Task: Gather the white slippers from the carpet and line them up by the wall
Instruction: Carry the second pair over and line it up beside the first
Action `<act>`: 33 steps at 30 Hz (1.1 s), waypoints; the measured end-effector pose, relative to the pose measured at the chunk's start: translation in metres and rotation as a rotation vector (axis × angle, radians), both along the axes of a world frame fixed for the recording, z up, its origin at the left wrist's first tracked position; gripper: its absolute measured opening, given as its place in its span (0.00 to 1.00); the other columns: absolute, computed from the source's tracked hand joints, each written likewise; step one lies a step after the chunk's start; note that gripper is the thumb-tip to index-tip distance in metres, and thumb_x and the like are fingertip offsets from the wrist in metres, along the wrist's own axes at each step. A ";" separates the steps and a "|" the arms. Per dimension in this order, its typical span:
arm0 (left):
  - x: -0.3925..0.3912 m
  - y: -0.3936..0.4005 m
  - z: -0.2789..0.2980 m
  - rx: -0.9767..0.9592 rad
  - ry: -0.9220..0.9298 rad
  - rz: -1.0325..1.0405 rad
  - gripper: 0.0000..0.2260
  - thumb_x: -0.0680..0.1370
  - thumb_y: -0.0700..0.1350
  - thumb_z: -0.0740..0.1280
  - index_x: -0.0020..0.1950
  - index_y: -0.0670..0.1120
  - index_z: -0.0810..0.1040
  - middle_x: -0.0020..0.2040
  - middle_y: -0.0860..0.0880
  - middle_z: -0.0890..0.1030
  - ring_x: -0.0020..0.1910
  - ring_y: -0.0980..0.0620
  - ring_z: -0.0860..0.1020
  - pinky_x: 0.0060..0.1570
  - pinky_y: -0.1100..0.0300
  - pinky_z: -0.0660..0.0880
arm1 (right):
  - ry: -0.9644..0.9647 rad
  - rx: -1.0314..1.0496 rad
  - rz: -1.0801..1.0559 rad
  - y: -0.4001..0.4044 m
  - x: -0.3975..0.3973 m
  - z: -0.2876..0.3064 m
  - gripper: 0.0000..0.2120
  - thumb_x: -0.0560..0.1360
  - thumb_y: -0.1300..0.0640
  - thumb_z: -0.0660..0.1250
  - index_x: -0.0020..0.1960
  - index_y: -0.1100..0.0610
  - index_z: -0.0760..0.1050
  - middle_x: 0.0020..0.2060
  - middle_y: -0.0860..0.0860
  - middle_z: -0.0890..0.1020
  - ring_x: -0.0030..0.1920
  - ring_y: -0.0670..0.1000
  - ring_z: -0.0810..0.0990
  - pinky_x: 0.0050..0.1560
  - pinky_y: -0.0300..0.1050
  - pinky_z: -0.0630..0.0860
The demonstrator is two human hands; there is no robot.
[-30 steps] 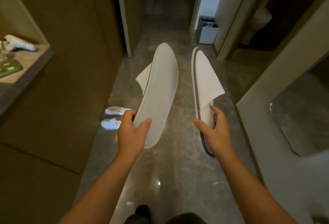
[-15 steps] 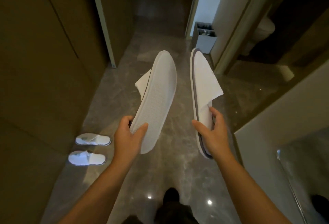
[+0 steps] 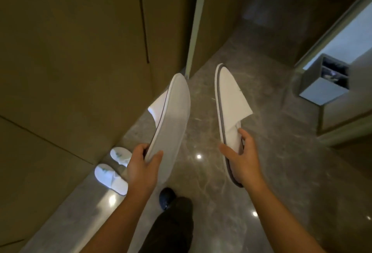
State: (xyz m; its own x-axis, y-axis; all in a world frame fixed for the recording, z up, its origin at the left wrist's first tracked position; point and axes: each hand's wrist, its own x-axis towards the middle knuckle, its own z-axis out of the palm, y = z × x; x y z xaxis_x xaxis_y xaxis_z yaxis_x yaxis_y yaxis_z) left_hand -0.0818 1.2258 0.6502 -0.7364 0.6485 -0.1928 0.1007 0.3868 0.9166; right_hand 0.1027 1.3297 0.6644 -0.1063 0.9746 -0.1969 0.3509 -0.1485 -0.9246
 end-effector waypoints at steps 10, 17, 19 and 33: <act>-0.074 0.101 -0.054 -0.149 0.021 0.261 0.06 0.71 0.41 0.67 0.42 0.49 0.72 0.33 0.59 0.72 0.33 0.59 0.73 0.29 0.68 0.65 | -0.064 -0.185 0.297 0.139 -0.099 -0.067 0.26 0.63 0.57 0.74 0.58 0.52 0.67 0.53 0.47 0.73 0.56 0.48 0.72 0.55 0.45 0.70; -0.089 0.143 -0.145 -0.231 -0.040 0.500 0.07 0.71 0.42 0.68 0.40 0.52 0.72 0.33 0.58 0.74 0.33 0.58 0.73 0.28 0.70 0.65 | -0.218 -0.183 0.599 0.210 -0.160 -0.177 0.22 0.63 0.57 0.74 0.52 0.49 0.67 0.47 0.42 0.72 0.48 0.42 0.73 0.46 0.33 0.69; -0.093 0.156 -0.188 -0.237 -0.020 0.551 0.12 0.70 0.40 0.68 0.35 0.56 0.70 0.31 0.57 0.74 0.31 0.57 0.73 0.27 0.73 0.67 | -0.244 -0.148 0.642 0.224 -0.176 -0.224 0.20 0.62 0.57 0.74 0.49 0.49 0.70 0.43 0.41 0.72 0.45 0.39 0.74 0.44 0.30 0.70; -0.108 0.209 -0.572 -0.174 0.038 0.715 0.16 0.70 0.39 0.68 0.34 0.61 0.69 0.34 0.61 0.74 0.34 0.74 0.73 0.29 0.79 0.67 | -0.327 -0.039 0.664 0.263 -0.226 -0.617 0.35 0.61 0.54 0.75 0.64 0.59 0.65 0.62 0.56 0.72 0.60 0.52 0.70 0.54 0.42 0.67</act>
State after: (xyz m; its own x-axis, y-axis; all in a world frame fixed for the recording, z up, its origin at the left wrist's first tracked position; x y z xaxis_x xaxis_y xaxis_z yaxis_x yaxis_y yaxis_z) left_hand -0.1895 1.4351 0.0783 -0.9760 -0.0307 -0.2155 -0.2008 0.5096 0.8367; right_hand -0.1234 1.5925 0.0470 -0.6007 0.7174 -0.3528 0.6351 0.1603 -0.7556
